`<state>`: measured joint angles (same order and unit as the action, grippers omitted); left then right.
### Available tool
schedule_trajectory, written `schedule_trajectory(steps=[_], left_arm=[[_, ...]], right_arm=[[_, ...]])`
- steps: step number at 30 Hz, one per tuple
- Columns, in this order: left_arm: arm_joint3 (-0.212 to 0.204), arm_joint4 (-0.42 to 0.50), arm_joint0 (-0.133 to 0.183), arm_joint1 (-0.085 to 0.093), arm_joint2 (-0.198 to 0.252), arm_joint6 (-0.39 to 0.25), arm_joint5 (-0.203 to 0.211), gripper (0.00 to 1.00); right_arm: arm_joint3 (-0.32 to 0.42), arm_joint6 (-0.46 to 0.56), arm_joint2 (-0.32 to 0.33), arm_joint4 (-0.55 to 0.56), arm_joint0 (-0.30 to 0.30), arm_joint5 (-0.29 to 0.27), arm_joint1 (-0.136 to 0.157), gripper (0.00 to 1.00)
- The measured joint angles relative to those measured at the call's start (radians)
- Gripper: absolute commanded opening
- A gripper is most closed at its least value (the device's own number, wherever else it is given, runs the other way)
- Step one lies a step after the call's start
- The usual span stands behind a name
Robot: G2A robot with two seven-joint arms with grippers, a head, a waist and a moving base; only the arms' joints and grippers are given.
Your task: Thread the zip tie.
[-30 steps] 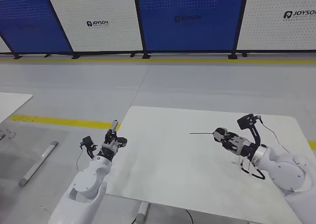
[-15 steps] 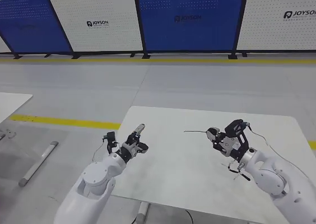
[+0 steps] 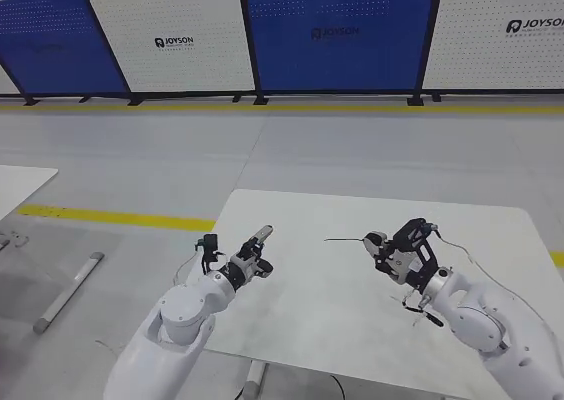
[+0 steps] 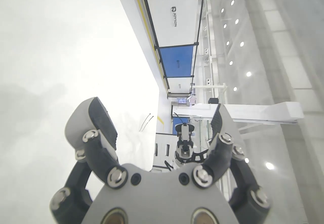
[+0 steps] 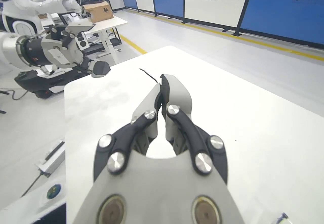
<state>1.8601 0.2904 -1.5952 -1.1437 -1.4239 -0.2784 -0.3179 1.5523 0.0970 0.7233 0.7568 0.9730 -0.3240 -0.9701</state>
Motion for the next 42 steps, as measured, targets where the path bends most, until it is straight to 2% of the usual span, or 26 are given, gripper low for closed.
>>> schedule_trajectory(steps=[2, 4, 6, 8, 10, 18, 20, 23, 26, 28, 38, 42], left_arm=[[0.005, -0.034, 0.013, 0.002, 0.030, -0.040, -0.021, 1.00], [-0.003, -0.071, 0.028, 0.006, 0.062, -0.082, -0.024, 1.00], [-0.014, -0.088, 0.044, 0.007, 0.093, -0.098, -0.022, 1.00], [-0.030, -0.079, 0.063, 0.006, 0.113, -0.096, -0.022, 1.00], [-0.046, -0.058, 0.079, 0.005, 0.120, -0.068, -0.022, 1.00], [-0.047, -0.058, 0.079, 0.004, 0.120, -0.071, -0.021, 1.00], [-0.058, -0.020, 0.082, 0.002, 0.122, -0.093, -0.019, 1.00], [-0.089, 0.092, 0.105, 0.002, 0.111, -0.165, -0.022, 1.00], [-0.110, 0.186, 0.118, 0.008, 0.101, -0.254, -0.022, 1.00], [-0.147, 0.253, 0.134, 0.014, 0.093, -0.318, -0.022, 1.00], [-0.153, 0.260, 0.137, 0.015, 0.092, -0.323, -0.022, 1.00], [-0.187, 0.329, 0.156, 0.010, 0.112, -0.302, -0.022, 1.00]], right_arm=[[0.013, -0.014, -0.016, 0.065, 0.003, 0.009, -0.007, 0.00], [0.016, -0.025, -0.028, 0.108, 0.003, 0.004, -0.015, 0.00], [0.015, -0.029, -0.037, 0.150, -0.001, -0.003, -0.022, 0.00], [0.014, -0.029, -0.045, 0.190, -0.002, 0.013, -0.029, 0.00], [0.014, -0.026, -0.048, 0.207, -0.001, 0.026, -0.032, 0.00], [0.014, -0.026, -0.047, 0.205, 0.000, 0.025, -0.032, 0.00], [0.020, -0.028, -0.049, 0.221, 0.003, 0.020, -0.033, 0.00], [0.036, -0.048, -0.053, 0.289, 0.008, 0.000, -0.037, 0.00], [0.043, -0.062, -0.059, 0.363, 0.013, 0.005, -0.043, 0.00], [0.042, -0.076, -0.060, 0.376, 0.018, 0.002, -0.047, 0.00], [0.040, -0.079, -0.059, 0.373, 0.020, 0.000, -0.048, 0.00], [0.053, -0.101, -0.055, 0.425, 0.035, -0.015, -0.050, 0.00]])
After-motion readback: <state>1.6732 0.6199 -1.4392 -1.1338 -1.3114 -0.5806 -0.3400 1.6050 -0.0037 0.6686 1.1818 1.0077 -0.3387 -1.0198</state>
